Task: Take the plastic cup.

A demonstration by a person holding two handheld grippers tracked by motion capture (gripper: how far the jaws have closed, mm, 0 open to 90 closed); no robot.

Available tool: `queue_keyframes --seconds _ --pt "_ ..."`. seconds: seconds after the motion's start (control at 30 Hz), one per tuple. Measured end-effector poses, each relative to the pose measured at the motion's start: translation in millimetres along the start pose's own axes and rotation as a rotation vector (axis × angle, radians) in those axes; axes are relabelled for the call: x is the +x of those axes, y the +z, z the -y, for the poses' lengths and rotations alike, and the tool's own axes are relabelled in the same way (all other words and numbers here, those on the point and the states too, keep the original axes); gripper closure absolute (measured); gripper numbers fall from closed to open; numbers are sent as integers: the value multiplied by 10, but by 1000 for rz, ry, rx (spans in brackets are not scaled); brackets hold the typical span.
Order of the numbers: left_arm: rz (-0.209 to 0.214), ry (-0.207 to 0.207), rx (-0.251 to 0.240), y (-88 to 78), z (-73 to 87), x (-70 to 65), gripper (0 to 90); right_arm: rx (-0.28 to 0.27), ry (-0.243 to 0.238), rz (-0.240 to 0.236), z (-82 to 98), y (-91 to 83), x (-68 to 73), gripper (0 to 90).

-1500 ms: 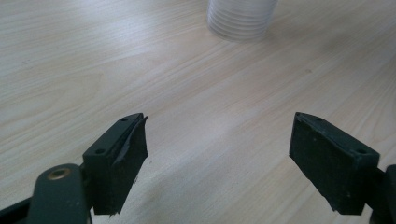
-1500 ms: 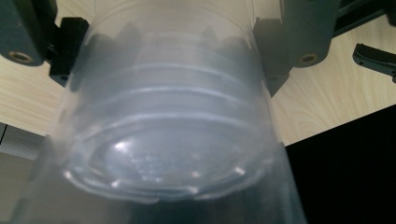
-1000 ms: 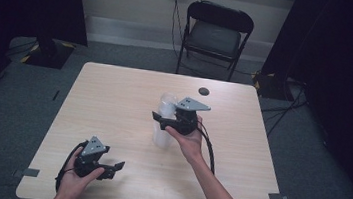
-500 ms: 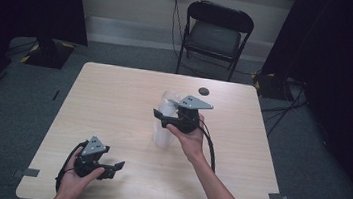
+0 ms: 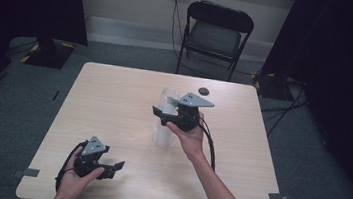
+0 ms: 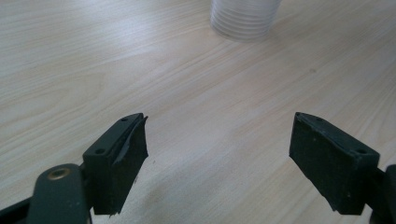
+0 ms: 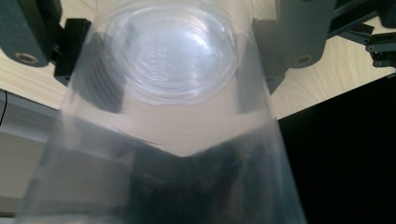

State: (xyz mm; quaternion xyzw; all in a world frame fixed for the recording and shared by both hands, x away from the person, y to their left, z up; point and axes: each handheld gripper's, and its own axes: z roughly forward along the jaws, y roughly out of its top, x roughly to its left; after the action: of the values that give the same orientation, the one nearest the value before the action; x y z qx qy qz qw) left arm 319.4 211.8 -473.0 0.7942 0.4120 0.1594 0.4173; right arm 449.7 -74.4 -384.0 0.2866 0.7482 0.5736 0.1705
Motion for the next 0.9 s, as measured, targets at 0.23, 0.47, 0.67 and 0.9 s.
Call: queue_keyframes --seconds 0.23,0.47,0.67,0.9 --pt "-1 0 2 7 1 -1 189 -18 2 -2 -25 -45 -14 333" --pt "0 0 6 15 2 -1 189 -29 -3 -6 -80 -118 -10 339" --pt "8 -7 11 26 2 6 190 -40 0 -7 -149 -145 1 340" --pt "2 -9 6 22 4 10 184 -66 12 -9 -231 -203 8 344"
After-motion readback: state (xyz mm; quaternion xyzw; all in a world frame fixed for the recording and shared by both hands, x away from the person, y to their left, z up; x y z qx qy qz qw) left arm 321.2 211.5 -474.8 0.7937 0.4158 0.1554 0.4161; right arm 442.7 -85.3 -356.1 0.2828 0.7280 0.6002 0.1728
